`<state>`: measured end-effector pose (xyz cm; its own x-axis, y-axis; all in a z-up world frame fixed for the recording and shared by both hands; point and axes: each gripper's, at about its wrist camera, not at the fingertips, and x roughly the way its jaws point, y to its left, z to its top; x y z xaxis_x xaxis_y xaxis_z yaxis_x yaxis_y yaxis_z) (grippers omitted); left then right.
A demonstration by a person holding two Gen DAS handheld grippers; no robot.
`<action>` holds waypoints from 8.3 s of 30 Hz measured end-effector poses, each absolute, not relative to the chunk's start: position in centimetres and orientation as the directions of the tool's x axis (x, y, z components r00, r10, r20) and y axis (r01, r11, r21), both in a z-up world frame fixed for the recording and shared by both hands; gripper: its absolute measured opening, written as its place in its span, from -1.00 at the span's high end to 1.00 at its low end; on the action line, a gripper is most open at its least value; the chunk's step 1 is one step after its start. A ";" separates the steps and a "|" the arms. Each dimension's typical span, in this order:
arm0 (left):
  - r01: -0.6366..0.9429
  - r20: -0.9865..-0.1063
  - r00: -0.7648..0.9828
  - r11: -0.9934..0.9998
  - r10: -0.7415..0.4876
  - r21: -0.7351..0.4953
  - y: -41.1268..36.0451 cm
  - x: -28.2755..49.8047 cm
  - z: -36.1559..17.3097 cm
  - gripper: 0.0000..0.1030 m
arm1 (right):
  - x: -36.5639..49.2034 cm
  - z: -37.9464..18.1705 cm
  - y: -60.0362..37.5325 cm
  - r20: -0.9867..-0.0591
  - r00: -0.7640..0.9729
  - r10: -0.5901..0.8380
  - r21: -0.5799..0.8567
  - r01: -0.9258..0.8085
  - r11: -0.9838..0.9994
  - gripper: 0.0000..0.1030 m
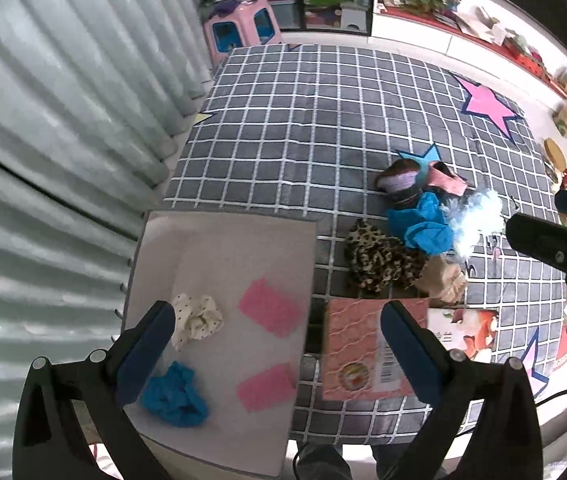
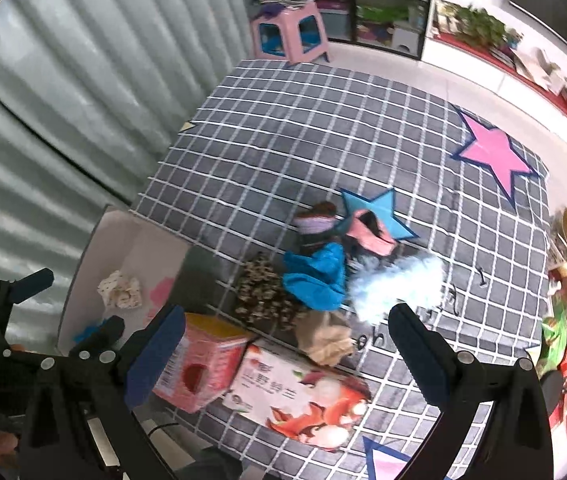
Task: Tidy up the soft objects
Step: 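Move both tools back over the pile of soft items, then grasp the knit beanie with the left tool while the right grasps the light-blue duster, then carry beanie and duster into the white box and release both, then move both tools back over the pile of soft items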
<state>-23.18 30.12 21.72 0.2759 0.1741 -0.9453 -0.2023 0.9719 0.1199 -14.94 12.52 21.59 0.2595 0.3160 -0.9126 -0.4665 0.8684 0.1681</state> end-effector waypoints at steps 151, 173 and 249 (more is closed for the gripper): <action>-0.192 -0.955 0.294 0.978 -0.021 -0.080 38.2 -38.1 20.9 0.33 | -32.0 16.8 20.7 -0.944 0.029 0.329 0.226 -0.672 0.706 0.33; -0.381 -0.972 0.237 0.920 -0.001 -0.094 42.8 -38.9 17.1 0.33 | -28.9 18.3 30.3 -0.935 -0.012 0.355 0.239 -0.759 0.605 0.33; -0.446 -0.975 0.212 0.881 -0.067 -0.157 43.6 -33.8 15.6 -0.99 | -24.4 21.1 29.9 -0.924 0.056 0.379 0.223 -0.726 0.650 -1.00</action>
<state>-33.77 43.64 15.61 0.2123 -0.0665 -0.9749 -0.4456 0.8813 -0.1572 -24.44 29.93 21.09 0.0561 0.3793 -0.9236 -0.7260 0.6505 0.2231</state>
